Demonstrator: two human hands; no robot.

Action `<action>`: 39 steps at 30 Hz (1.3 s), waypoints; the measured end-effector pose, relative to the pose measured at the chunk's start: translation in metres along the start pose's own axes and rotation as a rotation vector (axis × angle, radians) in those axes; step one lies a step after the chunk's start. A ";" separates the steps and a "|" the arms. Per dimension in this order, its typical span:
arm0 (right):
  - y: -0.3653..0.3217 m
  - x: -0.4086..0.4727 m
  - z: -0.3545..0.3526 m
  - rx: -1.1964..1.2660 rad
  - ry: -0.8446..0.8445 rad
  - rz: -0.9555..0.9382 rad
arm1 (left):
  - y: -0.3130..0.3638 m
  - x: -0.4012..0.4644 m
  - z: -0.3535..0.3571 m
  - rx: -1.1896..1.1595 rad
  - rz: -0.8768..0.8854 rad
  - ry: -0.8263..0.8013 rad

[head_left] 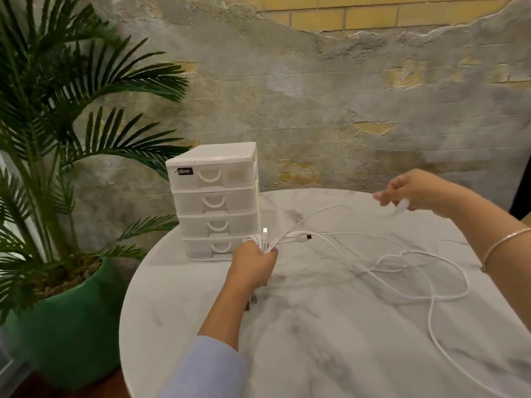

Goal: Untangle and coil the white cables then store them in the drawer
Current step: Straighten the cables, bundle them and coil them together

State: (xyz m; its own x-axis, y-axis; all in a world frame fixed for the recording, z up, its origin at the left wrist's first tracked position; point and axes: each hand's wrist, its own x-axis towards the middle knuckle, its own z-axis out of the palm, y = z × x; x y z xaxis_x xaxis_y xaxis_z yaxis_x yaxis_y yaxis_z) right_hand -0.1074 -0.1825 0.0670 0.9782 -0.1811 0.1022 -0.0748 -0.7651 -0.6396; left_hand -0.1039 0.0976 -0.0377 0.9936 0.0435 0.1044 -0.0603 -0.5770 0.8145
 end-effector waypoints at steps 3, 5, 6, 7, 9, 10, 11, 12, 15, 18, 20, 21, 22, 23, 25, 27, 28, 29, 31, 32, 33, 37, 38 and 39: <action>0.004 -0.001 0.007 -0.360 -0.071 0.016 | 0.002 -0.004 0.000 -0.020 0.010 -0.020; -0.006 -0.007 0.019 -0.462 -0.050 -0.057 | 0.003 -0.006 -0.001 -0.047 0.018 -0.047; -0.015 -0.011 0.025 -0.480 -0.009 -0.128 | 0.003 -0.006 -0.001 -0.066 0.022 -0.060; -0.026 -0.017 0.032 -0.480 0.040 -0.211 | 0.002 -0.007 -0.001 -0.088 0.026 -0.071; -0.049 -0.028 0.051 -0.364 0.067 -0.376 | 0.002 -0.007 0.000 -0.132 0.028 -0.091; -0.060 -0.035 0.064 -0.280 0.025 -0.436 | 0.003 -0.006 0.000 -0.156 0.021 -0.103; -0.069 -0.040 0.079 -0.208 -0.031 -0.471 | 0.003 -0.006 0.000 -0.186 0.017 -0.118; -0.074 -0.044 0.095 -0.167 -0.082 -0.480 | 0.003 -0.007 0.000 -0.224 0.016 -0.135; -0.073 -0.045 0.128 -0.170 -0.114 -0.451 | 0.003 -0.007 -0.001 -0.306 0.026 -0.182; -0.067 -0.037 0.134 -0.171 -0.032 -0.391 | 0.005 -0.009 -0.002 -0.309 0.044 -0.226; -0.067 -0.032 0.132 -0.233 0.045 -0.387 | 0.007 -0.011 -0.002 -0.308 0.052 -0.275; -0.068 -0.030 0.130 -0.282 0.082 -0.390 | 0.007 -0.011 -0.002 -0.310 0.056 -0.308; -0.070 -0.029 0.128 -0.329 0.124 -0.401 | 0.007 -0.012 -0.002 -0.310 0.057 -0.347; -0.073 -0.027 0.126 -0.368 0.161 -0.418 | 0.008 -0.012 -0.002 -0.311 0.058 -0.393; -0.077 -0.024 0.122 -0.397 0.215 -0.448 | 0.009 -0.014 -0.003 -0.350 0.055 -0.511; -0.079 -0.021 0.123 -0.339 0.244 -0.451 | 0.011 -0.017 -0.003 -0.446 0.039 -0.641; -0.079 -0.019 0.126 -0.287 0.245 -0.441 | 0.012 -0.018 -0.003 -0.504 0.031 -0.697; -0.078 -0.018 0.128 -0.226 0.239 -0.429 | 0.012 -0.019 -0.003 -0.561 0.027 -0.742; -0.076 -0.016 0.134 -0.080 0.203 -0.393 | 0.012 -0.019 -0.004 -0.684 0.026 -0.800; -0.075 -0.015 0.137 0.003 0.175 -0.366 | 0.012 -0.019 -0.005 -0.747 0.026 -0.815; -0.074 -0.015 0.140 0.089 0.144 -0.338 | 0.011 -0.018 -0.005 -0.812 0.028 -0.827; -0.070 -0.020 0.146 0.374 0.007 -0.198 | 0.006 -0.014 -0.004 -1.065 0.083 -0.907; -0.069 -0.022 0.145 0.415 -0.048 -0.166 | 0.005 -0.014 -0.003 -1.106 0.102 -0.934; -0.068 -0.026 0.144 0.450 -0.099 -0.147 | 0.005 -0.014 -0.001 -1.143 0.110 -0.945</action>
State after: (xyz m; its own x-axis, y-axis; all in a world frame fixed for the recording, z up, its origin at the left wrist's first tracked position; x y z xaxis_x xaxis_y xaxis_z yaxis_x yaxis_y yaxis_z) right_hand -0.0995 -0.0370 -0.0017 0.9874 -0.0150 0.1573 0.1356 -0.4309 -0.8922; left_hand -0.1179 0.0954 -0.0344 0.6454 -0.7473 0.1579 0.2666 0.4142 0.8703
